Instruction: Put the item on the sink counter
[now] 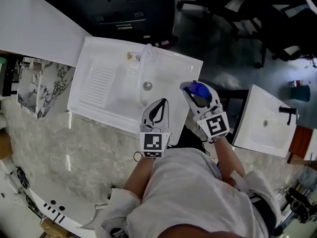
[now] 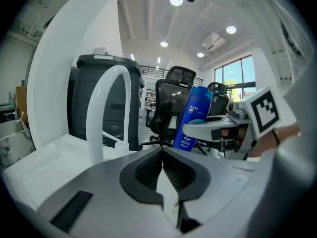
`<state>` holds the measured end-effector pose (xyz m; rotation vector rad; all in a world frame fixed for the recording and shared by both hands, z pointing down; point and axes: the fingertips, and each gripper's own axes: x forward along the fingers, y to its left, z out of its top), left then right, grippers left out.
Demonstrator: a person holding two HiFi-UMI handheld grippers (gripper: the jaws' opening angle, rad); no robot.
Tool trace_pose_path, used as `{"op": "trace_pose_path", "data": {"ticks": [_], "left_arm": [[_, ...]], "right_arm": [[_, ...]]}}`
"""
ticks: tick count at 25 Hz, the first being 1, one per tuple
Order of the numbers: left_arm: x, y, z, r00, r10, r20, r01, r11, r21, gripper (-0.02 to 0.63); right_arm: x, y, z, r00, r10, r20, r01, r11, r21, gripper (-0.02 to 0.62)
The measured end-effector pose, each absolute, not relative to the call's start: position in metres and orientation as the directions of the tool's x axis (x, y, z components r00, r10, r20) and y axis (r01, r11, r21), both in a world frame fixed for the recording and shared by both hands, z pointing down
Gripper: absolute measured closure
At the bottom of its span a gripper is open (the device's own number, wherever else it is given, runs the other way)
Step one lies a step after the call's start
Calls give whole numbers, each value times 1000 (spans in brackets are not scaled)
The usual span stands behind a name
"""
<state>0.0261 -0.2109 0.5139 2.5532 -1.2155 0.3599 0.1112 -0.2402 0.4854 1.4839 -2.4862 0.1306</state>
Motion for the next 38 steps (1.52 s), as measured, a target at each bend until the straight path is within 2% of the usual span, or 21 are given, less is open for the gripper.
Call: {"op": "trace_pose_path", "data": {"ticks": [6, 18, 38], "left_arm": [[33, -220, 529, 577, -728, 370, -811, -564, 155, 597], [49, -230, 560, 515, -743, 427, -853, -493, 171, 597], [62, -250, 603, 473, -727, 498, -878, -438, 194, 597]], "right_arm": [[122, -257, 511, -486, -819, 305, -852, 521, 42, 437], [129, -289, 547, -564, -755, 335, -796, 605, 22, 436], [133, -328, 603, -596, -703, 388, -758, 652, 16, 437]]}}
